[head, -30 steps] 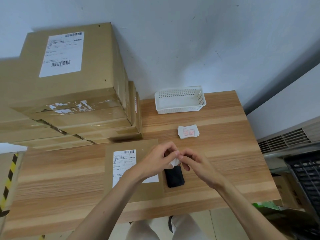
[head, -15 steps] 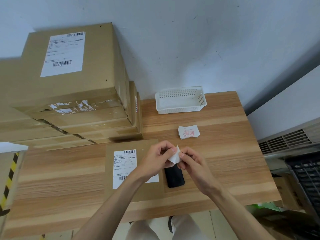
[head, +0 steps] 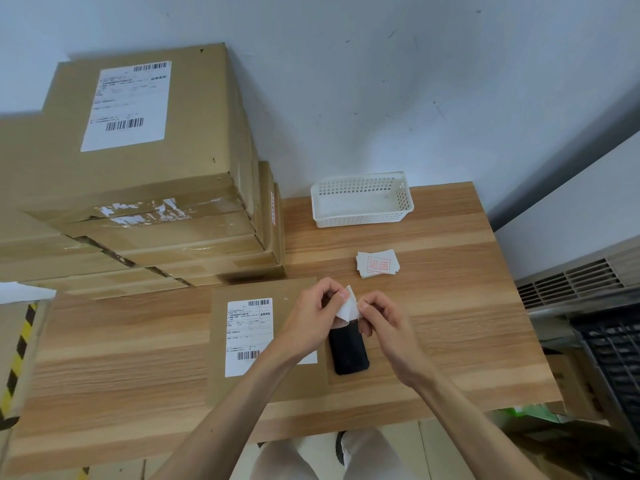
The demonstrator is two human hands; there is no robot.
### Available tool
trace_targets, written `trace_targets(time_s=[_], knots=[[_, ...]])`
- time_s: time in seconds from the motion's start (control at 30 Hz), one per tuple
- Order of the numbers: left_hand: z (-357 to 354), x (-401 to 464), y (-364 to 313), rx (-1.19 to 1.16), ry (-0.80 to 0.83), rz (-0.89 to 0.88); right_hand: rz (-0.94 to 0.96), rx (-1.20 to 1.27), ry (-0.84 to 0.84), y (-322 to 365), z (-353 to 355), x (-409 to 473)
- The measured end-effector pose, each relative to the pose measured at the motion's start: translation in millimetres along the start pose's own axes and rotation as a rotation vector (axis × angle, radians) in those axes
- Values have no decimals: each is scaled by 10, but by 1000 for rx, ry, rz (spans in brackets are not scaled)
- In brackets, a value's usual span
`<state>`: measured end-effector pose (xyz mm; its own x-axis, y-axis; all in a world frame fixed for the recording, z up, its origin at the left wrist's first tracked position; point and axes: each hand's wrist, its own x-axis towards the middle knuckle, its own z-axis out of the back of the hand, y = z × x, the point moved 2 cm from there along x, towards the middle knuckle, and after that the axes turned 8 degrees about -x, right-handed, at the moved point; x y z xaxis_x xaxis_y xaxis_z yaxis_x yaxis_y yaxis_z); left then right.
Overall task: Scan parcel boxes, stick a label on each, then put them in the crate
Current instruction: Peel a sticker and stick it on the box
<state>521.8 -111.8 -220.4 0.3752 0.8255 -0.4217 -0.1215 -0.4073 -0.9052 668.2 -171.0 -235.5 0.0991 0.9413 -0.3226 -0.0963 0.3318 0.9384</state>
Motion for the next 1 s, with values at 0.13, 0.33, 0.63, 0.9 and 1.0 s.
trace_targets(time_s=[0.13, 0.33, 0.63, 0.9, 1.0], knots=[[41, 2, -74, 98, 33, -44, 33, -148, 60, 101, 30, 49], [28, -34, -93, 291, 98, -98, 76, -279, 133, 195, 51, 103], [-13, -22, -44, 244, 18, -98, 41, -305, 56, 66, -3, 117], [-57, -60, -46, 84, -65, -118, -16, -79, -35, 95, -40, 70], [-85, -55, -46, 126, -77, -154, -12, -37, -25, 93, -71, 64]])
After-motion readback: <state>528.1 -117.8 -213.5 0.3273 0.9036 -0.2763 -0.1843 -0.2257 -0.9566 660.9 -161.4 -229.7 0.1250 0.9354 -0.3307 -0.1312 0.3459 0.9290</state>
